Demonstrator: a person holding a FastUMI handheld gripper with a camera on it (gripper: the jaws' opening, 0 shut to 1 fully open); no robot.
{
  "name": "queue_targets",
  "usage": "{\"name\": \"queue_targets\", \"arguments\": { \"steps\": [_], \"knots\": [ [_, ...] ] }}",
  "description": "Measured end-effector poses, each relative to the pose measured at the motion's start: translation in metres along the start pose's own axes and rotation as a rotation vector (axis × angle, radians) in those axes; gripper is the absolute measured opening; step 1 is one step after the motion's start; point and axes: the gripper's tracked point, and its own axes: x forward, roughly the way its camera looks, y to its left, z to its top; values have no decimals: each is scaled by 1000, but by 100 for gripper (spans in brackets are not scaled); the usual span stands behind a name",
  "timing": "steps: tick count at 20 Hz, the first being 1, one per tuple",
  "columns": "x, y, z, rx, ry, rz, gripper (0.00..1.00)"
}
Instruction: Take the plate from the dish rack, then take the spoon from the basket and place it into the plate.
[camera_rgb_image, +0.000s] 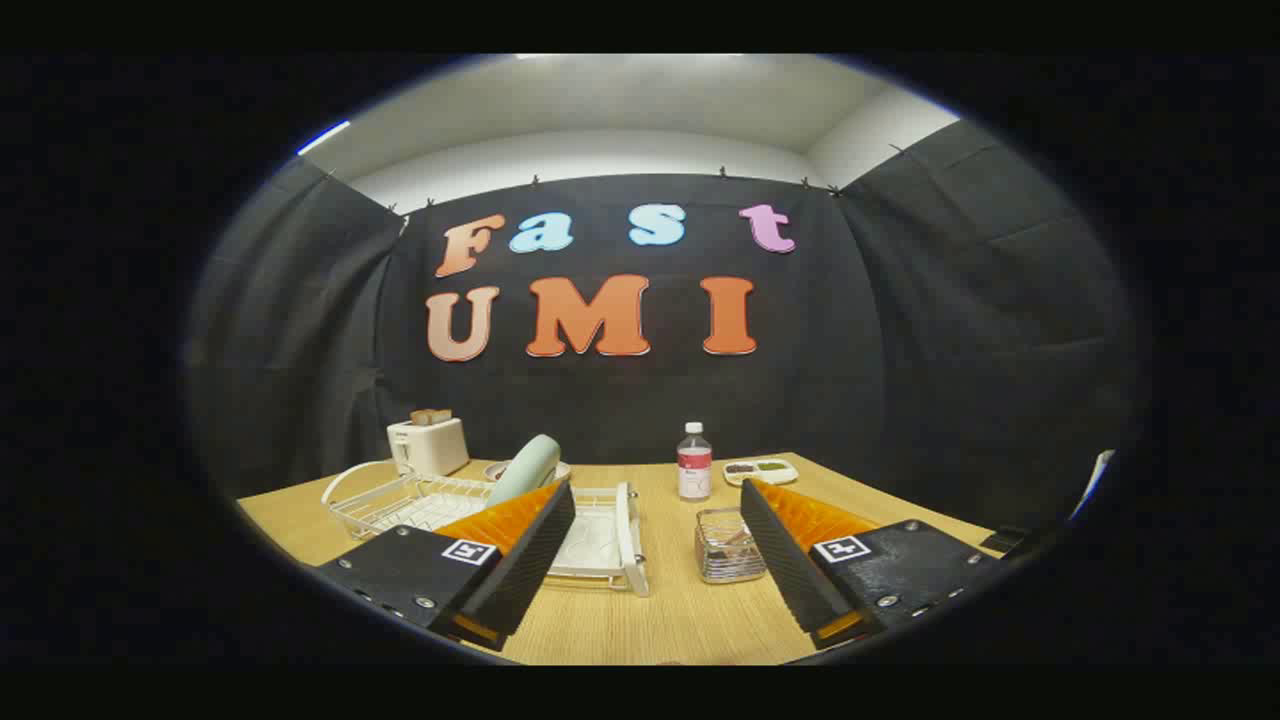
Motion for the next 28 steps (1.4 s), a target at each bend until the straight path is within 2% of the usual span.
{"name": "queue_targets", "arguments": {
  "steps": [6,11,28],
  "knots": [
    [4,3,-2,-65,23,-11,99],
    [7,4,-5,-27,34,-12,99],
    [16,10,-1,-37,37,-11,99]
  ]
}}
